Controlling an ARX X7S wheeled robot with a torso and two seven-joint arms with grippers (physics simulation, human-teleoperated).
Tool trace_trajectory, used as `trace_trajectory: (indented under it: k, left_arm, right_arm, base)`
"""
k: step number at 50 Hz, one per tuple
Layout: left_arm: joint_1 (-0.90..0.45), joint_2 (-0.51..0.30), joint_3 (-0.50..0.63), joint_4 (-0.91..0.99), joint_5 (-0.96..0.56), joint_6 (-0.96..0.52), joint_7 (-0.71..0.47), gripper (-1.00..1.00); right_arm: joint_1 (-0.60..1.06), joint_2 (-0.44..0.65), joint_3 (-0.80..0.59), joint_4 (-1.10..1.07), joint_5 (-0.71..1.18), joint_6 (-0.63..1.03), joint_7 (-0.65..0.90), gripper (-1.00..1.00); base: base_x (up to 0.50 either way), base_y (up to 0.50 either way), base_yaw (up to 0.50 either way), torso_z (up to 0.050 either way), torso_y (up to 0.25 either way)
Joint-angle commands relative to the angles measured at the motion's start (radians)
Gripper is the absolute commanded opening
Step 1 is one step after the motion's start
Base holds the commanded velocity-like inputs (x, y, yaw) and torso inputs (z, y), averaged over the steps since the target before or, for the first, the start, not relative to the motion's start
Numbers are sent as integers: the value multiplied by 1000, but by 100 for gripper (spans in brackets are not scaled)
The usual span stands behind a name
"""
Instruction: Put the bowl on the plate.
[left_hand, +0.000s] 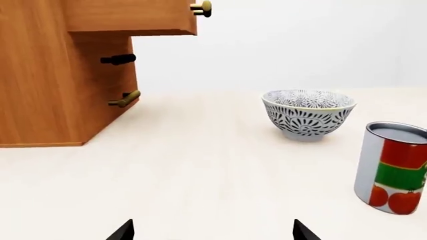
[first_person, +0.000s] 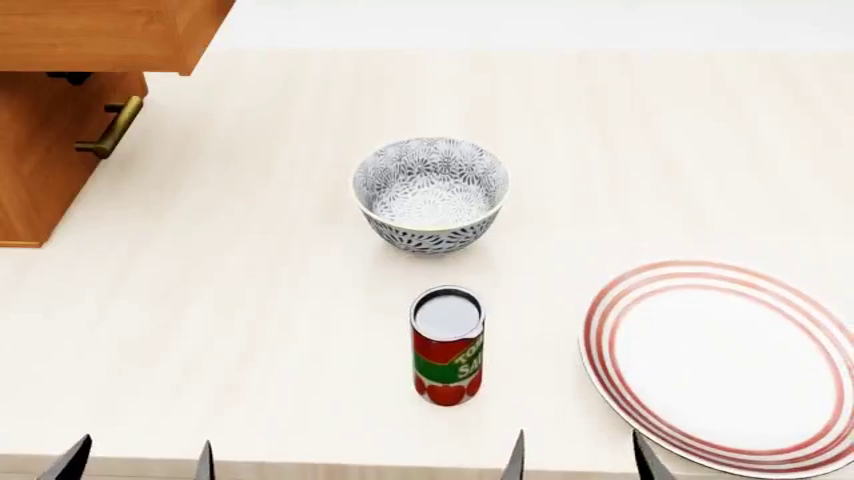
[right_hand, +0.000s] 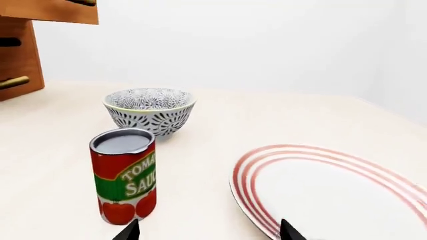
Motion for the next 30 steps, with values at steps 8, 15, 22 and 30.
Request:
trace_trajectory:
  k: [8, 15, 22, 30]
  left_arm:
    - [-58, -32, -11, 47, -62, -52, -32, 100]
    - [-70, -42, -6, 78, -71, -81, -45, 100]
    - [-85, -51, -5, 86, -78, -97, -58, 100]
    - [-89, -62, 10, 106, -77, -105, -64, 100]
  right_arm:
    - [58, 50, 22, -40, 36, 89, 18, 100]
    - [63, 59, 39, -82, 46, 144, 40, 100]
    - [65, 67, 57, -127, 63, 190, 56, 100]
    - [67, 87, 76, -171, 90, 203, 48, 100]
  base:
    - [0, 0, 0, 0, 0]
    - [0, 0, 0, 0, 0]
    - [0, 0, 0, 0, 0]
    - [0, 0, 0, 0, 0]
